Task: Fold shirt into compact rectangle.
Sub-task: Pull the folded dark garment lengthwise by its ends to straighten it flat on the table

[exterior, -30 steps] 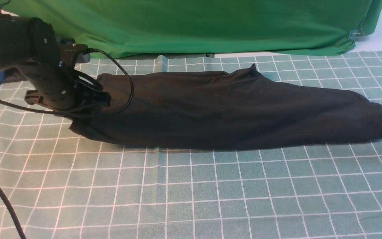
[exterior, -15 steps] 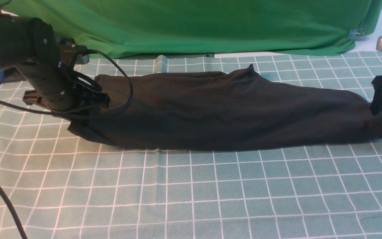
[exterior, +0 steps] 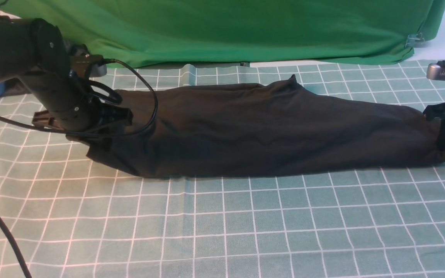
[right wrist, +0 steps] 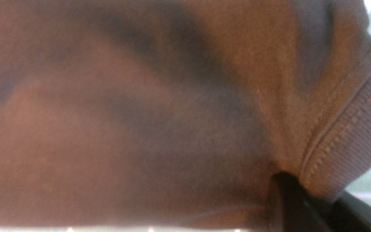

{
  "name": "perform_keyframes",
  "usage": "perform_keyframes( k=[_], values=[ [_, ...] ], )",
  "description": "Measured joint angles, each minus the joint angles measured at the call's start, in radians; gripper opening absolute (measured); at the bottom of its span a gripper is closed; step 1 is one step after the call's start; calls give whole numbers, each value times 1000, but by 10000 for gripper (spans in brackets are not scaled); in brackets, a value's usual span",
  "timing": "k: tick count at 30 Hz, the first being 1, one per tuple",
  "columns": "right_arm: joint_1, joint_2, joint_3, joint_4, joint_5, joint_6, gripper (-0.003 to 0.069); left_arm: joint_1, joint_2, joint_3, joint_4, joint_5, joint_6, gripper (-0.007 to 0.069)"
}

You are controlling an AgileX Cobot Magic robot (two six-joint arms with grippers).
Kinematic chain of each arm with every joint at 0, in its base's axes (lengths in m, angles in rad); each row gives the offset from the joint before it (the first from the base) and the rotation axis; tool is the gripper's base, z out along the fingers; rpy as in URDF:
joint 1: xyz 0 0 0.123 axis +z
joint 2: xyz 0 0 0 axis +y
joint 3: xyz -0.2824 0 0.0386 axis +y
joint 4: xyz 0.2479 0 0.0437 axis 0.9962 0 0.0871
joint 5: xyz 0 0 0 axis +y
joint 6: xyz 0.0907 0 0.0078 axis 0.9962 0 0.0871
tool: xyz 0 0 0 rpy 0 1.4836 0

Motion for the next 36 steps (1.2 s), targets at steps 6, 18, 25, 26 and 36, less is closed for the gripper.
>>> perform_keyframes(
  k=[6,18,25,26,36],
  values=[
    [0,-144,46,11,50,-1,38,20,-107,31,6,47,-3,23],
    [1,-489,475,18,50,5,44,53,-414,413,7,66,-23,23],
    [40,-710,801,3,-51,30,57,56,-599,586,16,95,-39,23],
    [52,-753,867,1,-86,31,67,56,-631,613,26,106,-41,23],
    [59,-848,987,-136,-181,120,208,56,-725,697,138,114,-104,37]
  ],
)
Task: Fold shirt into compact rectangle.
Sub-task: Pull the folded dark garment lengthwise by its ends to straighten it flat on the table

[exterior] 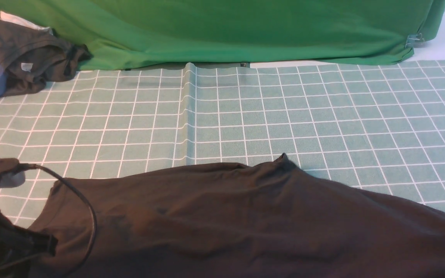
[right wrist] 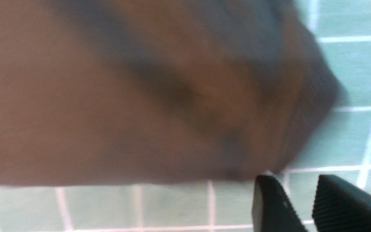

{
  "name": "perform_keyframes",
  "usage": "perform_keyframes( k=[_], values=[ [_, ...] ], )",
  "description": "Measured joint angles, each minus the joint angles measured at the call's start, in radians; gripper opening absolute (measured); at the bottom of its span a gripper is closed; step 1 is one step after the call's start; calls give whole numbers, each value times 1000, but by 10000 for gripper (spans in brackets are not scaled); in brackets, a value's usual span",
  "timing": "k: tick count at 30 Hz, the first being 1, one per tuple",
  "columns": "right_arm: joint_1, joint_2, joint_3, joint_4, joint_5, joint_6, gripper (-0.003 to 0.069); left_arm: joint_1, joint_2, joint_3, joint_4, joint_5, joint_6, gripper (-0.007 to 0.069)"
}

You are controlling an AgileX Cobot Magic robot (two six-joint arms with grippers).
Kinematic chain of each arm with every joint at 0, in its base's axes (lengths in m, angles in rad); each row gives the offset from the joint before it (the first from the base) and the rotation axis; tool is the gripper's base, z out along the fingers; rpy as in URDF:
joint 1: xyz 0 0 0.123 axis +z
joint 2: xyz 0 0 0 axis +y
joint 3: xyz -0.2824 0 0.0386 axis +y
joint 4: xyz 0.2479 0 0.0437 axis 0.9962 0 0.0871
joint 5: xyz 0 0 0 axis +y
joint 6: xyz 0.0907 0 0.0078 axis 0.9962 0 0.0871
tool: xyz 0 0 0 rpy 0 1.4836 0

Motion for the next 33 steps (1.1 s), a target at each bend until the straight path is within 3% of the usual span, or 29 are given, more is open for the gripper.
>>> perform_keyframes(
  k=[7,10,16,19,22,23,24,26,29,33],
  values=[
    [0,0,0,-54,-22,87,321,0,-2,4,45,-10,-72,115],
    [0,0,0,-56,-32,91,386,0,-4,4,45,0,-71,213],
    [8,-19,-68,-45,2,92,399,1,-26,-18,192,28,-182,434],
    [44,-36,-140,-3,14,81,384,1,-39,-55,107,1,-188,464],
    [112,-41,-210,98,3,14,321,1,-41,-67,-88,-56,-105,418],
    [163,-34,-243,161,-19,-24,276,1,-37,-67,-200,-92,-41,355],
    [172,-32,-248,169,-22,-37,259,1,-35,-67,-215,-96,-32,332],
    [287,7,-316,247,-50,-97,120,1,-16,-67,-349,-137,50,165],
    [410,97,-404,273,-54,-120,44,1,27,-67,-398,-174,96,38],
    [522,262,-530,280,-55,-137,28,1,99,-67,-409,-187,136,8]
  ],
)
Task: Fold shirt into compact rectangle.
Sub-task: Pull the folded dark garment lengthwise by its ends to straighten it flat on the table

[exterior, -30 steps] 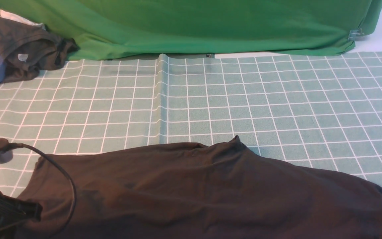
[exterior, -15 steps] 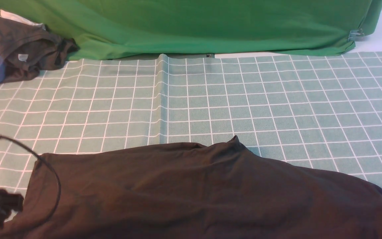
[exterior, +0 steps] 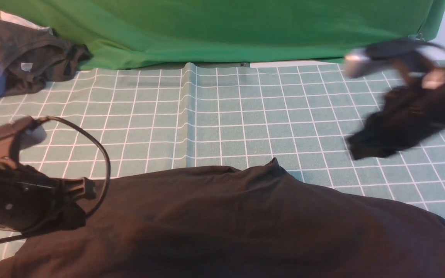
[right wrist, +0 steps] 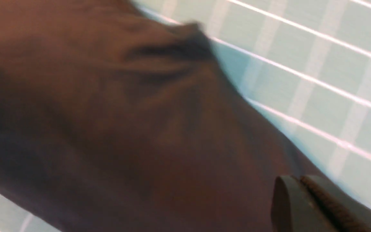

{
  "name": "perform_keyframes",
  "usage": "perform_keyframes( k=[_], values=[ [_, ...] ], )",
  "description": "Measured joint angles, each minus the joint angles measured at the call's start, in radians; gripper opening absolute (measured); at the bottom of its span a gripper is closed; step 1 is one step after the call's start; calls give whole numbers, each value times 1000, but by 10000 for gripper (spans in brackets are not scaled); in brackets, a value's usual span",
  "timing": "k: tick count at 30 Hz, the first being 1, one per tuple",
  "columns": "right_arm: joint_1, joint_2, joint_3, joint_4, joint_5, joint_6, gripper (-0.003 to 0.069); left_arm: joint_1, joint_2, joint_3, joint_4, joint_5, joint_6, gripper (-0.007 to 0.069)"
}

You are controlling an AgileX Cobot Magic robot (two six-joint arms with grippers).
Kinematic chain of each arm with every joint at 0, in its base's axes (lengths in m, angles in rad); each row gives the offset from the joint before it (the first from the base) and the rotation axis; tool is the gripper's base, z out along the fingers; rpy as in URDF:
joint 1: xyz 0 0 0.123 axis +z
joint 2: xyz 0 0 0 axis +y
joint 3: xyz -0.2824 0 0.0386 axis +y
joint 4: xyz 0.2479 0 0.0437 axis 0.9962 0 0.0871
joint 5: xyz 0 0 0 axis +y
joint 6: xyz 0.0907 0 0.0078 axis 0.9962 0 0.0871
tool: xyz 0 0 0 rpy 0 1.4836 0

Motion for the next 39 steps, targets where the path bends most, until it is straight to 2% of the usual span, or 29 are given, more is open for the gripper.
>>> perform_keyframes(
  k=[6,13,20,24,26,29,33,39],
  values=[
    [96,264,-226,4,56,-13,24,0,82,0,-1,-14,28,3],
    [126,429,-298,39,126,-15,22,0,86,0,-3,-20,34,4],
    [127,516,-298,44,-2,-20,22,0,86,0,-3,-35,37,7],
    [112,558,-299,23,-91,-31,22,0,86,0,-3,-39,37,6],
    [72,573,-309,20,-113,49,21,0,86,0,-3,-36,37,6],
    [20,570,-322,10,-98,86,21,0,86,0,-3,-24,37,6],
    [-16,531,-349,-29,-46,60,21,0,86,0,-3,-20,37,6],
    [-11,378,-372,-28,-46,39,21,0,86,0,-3,-21,37,6]
  ],
)
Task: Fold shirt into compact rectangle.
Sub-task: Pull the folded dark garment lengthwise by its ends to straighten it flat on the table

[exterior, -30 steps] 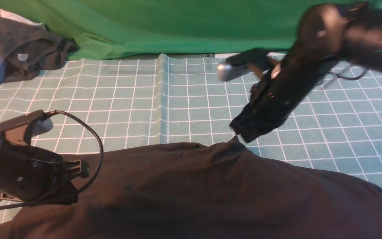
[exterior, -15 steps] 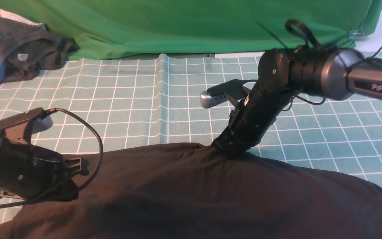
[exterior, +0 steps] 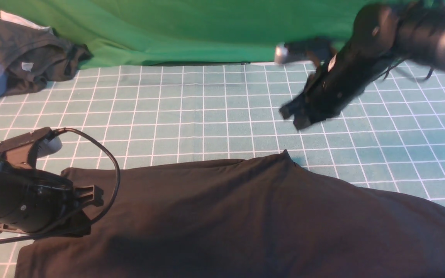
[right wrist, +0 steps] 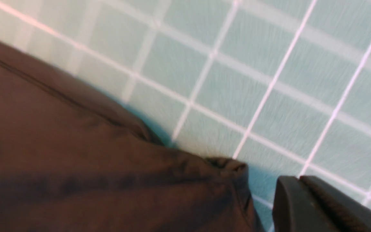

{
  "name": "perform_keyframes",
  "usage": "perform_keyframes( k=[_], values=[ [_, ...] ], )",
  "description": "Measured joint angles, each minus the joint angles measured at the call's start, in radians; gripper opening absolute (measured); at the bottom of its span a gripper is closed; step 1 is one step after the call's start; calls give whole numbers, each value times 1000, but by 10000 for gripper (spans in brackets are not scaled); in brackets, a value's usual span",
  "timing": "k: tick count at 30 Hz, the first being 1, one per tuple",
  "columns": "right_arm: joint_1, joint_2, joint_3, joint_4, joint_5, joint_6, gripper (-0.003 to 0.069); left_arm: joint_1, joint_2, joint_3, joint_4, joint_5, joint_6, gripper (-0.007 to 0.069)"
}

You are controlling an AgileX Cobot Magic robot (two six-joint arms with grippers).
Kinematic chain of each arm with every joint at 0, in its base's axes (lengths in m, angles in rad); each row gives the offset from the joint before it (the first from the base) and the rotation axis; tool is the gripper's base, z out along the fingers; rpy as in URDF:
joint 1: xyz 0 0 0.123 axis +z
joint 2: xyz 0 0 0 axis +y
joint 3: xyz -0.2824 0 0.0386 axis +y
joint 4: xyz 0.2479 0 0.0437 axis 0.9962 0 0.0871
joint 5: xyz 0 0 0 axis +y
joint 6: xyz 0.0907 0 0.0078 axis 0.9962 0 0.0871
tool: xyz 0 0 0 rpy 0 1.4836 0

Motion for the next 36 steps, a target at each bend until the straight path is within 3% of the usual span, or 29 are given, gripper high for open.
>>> perform_keyframes(
  k=[6,12,20,27,30,36],
  values=[
    [8,-35,-5,44,0,-42,21,0,0,0,-11,-28,0,6],
    [90,84,-5,122,8,-125,21,0,0,0,-20,-68,0,6],
    [116,204,-5,77,11,-100,21,0,0,0,-13,-77,0,6],
    [-3,5,-2,-181,215,30,21,0,0,0,11,-75,0,6],
    [-93,-133,58,-219,295,86,22,0,0,0,11,-62,0,6],
    [-222,-368,334,-233,249,159,88,0,0,0,11,-35,0,6]
  ],
)
